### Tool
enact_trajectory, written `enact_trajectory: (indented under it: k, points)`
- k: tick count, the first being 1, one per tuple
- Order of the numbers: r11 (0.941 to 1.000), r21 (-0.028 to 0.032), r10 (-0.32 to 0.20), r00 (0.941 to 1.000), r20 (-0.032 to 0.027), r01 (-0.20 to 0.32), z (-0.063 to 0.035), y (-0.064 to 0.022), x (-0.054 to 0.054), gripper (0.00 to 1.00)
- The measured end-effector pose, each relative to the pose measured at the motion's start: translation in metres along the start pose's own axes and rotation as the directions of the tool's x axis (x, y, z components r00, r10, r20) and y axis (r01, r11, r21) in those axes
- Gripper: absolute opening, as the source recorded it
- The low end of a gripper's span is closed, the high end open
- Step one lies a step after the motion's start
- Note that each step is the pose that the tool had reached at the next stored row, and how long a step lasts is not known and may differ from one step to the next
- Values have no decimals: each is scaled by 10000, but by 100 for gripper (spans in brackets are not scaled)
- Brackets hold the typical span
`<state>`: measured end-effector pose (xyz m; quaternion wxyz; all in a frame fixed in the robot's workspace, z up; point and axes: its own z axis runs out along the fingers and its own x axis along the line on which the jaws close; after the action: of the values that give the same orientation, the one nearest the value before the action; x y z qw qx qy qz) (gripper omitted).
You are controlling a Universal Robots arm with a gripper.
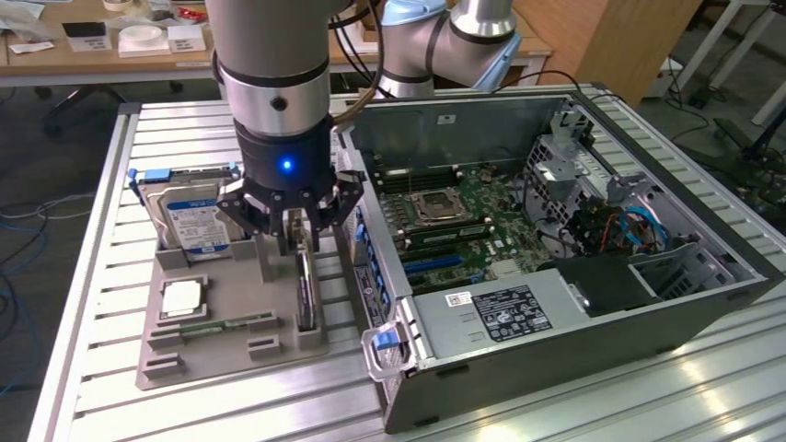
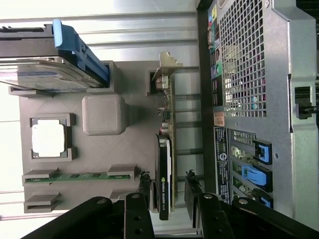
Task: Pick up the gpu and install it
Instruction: 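Pick up the gpu and move the gpu toward the slot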
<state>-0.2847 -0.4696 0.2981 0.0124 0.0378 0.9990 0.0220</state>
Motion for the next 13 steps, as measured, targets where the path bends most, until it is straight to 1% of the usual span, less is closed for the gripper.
enact_trajectory:
  k: [13]
  points:
    - [10000,0,0,10000,0,0,2,0,0,42]
